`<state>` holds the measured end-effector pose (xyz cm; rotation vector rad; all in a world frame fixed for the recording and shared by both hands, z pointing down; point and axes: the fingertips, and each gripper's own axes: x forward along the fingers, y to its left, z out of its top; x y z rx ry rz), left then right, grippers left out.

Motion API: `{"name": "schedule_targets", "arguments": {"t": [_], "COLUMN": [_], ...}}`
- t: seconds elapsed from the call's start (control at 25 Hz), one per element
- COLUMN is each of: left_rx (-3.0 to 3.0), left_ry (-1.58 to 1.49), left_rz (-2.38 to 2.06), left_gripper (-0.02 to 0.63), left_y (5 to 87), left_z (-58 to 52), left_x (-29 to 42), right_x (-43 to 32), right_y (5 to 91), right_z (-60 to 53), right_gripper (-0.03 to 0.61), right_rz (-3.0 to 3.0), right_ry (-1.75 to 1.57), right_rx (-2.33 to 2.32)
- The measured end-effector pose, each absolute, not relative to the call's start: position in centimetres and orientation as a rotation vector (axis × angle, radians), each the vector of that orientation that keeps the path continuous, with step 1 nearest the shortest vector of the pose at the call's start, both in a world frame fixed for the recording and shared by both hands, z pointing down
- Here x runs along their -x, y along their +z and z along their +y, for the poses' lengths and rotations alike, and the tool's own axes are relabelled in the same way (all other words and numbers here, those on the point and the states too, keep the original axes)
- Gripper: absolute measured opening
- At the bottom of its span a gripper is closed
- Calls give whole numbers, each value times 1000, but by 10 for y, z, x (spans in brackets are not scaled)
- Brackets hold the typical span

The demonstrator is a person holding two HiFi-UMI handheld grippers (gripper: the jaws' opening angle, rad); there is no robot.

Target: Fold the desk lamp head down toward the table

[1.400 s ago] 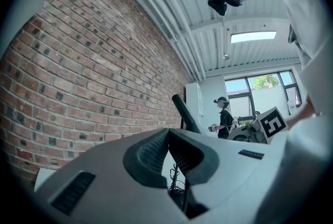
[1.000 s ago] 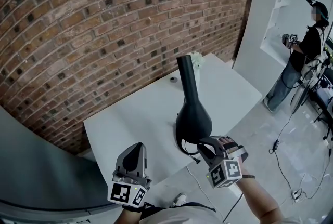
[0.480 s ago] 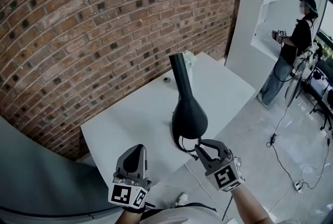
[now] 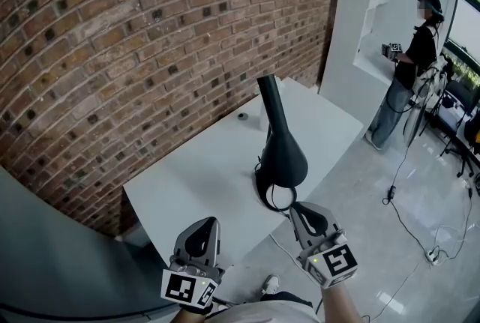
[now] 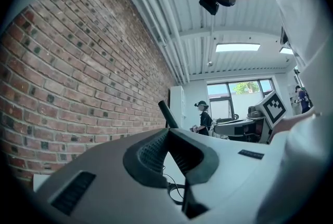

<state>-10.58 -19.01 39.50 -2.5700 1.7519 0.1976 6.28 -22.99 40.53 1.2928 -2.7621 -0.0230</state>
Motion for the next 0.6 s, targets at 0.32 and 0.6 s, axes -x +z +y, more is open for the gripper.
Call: {"name": "schedule_targets", "arguments": {"t": [0.32, 0.6], "left_rx": [2622, 2648], "left_ry": [259, 274], "left_rz": [1689, 1654], "left_gripper": [8, 8], "left_y": [390, 389], "left_z": [-161, -148], "left_x": [117, 115], "right_x": [-62, -63], "right_y": [369, 372], "right_z": [-184, -164], "right_gripper": [20, 20], "right_rz": [-2818, -2795], "right_ry": [74, 88], "right_rx": [-1439, -1468]}}
